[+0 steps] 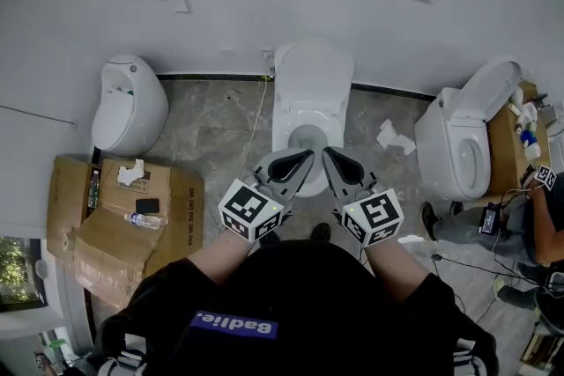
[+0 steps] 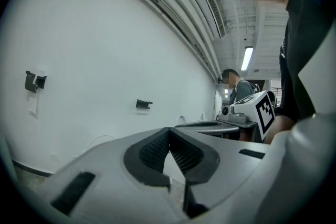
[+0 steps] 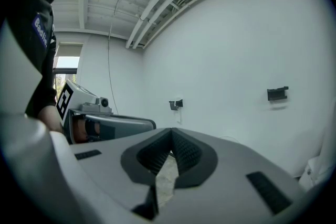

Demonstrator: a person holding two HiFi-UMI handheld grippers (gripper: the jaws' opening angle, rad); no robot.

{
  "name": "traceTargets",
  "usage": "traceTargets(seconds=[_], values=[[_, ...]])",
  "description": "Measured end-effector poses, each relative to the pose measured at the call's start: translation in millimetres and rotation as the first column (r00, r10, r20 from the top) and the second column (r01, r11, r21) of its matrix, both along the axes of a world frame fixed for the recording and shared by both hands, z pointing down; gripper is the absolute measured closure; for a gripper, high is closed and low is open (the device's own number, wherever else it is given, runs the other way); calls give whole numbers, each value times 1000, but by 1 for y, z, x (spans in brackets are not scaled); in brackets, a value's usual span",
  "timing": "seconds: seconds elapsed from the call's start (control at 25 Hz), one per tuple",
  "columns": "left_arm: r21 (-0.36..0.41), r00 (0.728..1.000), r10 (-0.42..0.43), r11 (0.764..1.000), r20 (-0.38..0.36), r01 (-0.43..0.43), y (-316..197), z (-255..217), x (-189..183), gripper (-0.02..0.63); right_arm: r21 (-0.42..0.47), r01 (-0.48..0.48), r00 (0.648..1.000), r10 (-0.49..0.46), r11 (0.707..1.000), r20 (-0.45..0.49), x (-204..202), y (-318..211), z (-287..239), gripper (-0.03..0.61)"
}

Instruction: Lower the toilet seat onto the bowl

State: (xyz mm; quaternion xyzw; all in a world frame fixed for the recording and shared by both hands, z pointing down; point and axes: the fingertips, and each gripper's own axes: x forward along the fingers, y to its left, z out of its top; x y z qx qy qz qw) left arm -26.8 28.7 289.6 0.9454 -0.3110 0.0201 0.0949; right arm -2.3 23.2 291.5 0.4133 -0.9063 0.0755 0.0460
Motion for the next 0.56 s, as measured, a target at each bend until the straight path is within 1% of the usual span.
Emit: traceTargets(seconds=[0.56], values=[[3,1000,8,1000,9,-8,3,-3,2,598,-6,2,1000,-2,1000,1,1,1,-2,551]])
